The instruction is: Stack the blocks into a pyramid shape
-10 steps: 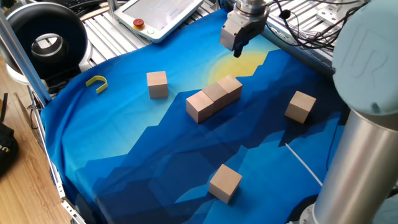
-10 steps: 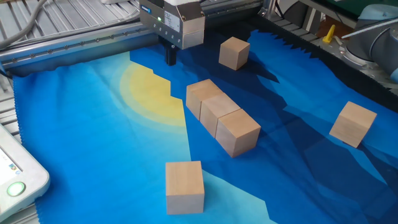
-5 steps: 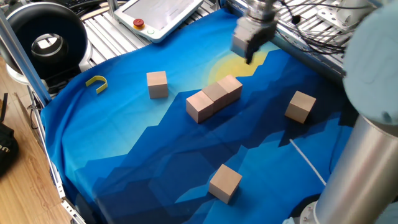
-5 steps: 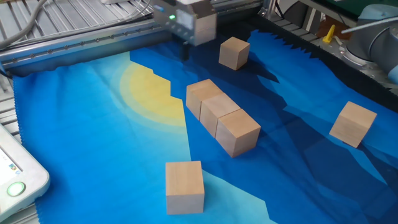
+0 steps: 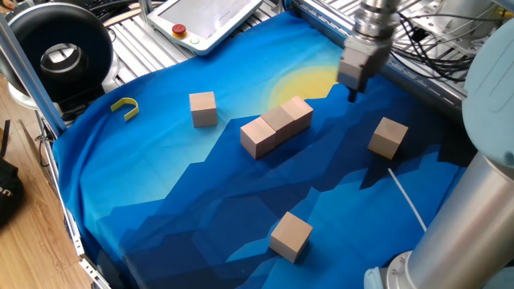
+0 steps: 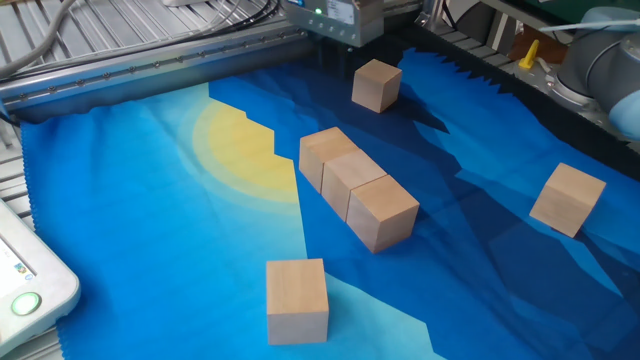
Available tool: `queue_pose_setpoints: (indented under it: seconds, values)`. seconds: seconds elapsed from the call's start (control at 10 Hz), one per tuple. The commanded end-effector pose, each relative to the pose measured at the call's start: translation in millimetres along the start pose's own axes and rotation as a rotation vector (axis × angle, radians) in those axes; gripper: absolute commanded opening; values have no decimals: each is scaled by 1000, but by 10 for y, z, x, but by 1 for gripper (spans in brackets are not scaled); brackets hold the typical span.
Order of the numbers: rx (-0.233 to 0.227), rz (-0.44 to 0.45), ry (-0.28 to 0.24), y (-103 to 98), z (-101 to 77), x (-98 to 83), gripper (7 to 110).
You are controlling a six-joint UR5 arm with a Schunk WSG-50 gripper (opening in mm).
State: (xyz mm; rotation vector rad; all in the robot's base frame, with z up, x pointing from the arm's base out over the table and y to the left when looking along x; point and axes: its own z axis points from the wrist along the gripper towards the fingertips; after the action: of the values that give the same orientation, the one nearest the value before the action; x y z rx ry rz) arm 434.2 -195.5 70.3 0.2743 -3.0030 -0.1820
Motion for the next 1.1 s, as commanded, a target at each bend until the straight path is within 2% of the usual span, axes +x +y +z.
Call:
queue_pose_setpoints:
  seconds: [0.0,0.1,0.3,0.4,0.5,0.7,0.9,1.0]
  values:
    - [-53,-49,43,37,46,239,44]
    - [-66,-55,67,77,54,298,66]
    - [-85,-10,72,119,90,285,66]
    - [-77,-13,95,98,114,326,66]
    - [-73,-15,108,111,174,340,88]
    - [-37,-2,152,122,372,445,88]
    - [-77,-16,253,219,411,659,88]
    - [-80,-13,263,232,455,670,88]
